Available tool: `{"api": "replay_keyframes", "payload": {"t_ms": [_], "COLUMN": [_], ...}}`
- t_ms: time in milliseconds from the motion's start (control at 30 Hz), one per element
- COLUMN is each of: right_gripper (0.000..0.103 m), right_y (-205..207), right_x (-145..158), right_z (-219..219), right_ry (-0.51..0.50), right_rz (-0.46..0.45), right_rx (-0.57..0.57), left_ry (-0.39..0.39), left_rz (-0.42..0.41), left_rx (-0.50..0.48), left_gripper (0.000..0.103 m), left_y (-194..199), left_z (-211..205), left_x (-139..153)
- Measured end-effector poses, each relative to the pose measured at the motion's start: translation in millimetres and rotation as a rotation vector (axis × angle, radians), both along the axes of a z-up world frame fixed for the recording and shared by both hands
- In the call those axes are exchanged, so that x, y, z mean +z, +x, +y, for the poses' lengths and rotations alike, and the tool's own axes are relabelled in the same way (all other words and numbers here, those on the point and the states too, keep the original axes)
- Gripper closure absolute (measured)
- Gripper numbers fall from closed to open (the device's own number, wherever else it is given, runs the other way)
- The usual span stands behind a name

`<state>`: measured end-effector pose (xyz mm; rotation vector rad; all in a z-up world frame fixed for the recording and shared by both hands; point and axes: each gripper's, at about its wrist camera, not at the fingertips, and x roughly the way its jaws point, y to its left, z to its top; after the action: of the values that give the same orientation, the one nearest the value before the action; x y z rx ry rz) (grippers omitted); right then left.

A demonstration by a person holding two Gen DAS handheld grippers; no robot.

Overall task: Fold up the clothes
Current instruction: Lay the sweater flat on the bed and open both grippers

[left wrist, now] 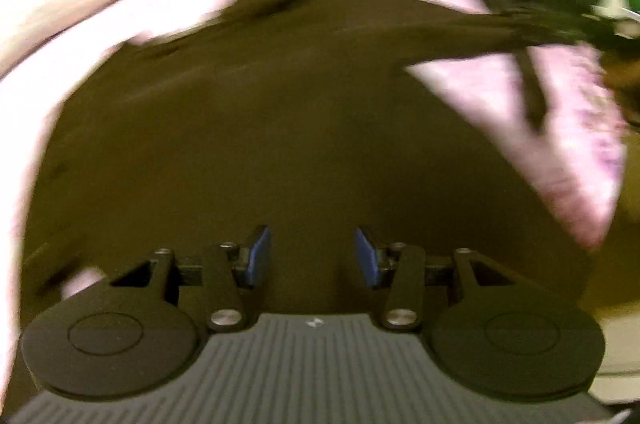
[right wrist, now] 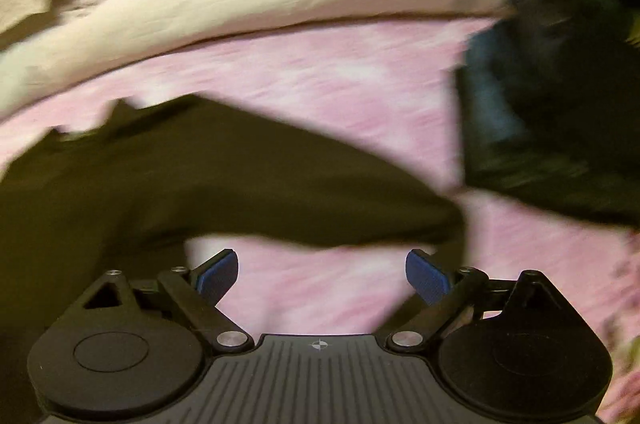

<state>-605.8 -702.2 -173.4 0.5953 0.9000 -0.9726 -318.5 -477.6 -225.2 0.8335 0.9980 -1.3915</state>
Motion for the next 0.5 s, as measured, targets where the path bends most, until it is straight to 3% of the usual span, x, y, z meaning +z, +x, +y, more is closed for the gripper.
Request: {"api": "replay_keyframes", "payload": {"t_ms": [133,300,400,500], "right_gripper": [0.010,0.010,0.010,0.010], "right_y": [60,137,174,217], "right_x": [-11,-11,-9,-23], "right_z": [62,148,194,235], "right_ry": [0.148,0.217,0.221,0.245], "right_rz": [-0.124,-0.162,-0.153,-0.130], "right_rx": [0.118,0.251,0.266,0.270], "left_ry": [0.046,0.091,0.095,0.170], "left_rz": [-0.132,-0.234,-0.233,-0.174], "left_rx": [0.191,0.296,0.288,0.200], "left_gripper": [0.055,0.054,0.051,0.045], "left_y": [88,195,251,285], "left_z": [72,150,190,215], "left_x": [5,0,-8,-35]}}
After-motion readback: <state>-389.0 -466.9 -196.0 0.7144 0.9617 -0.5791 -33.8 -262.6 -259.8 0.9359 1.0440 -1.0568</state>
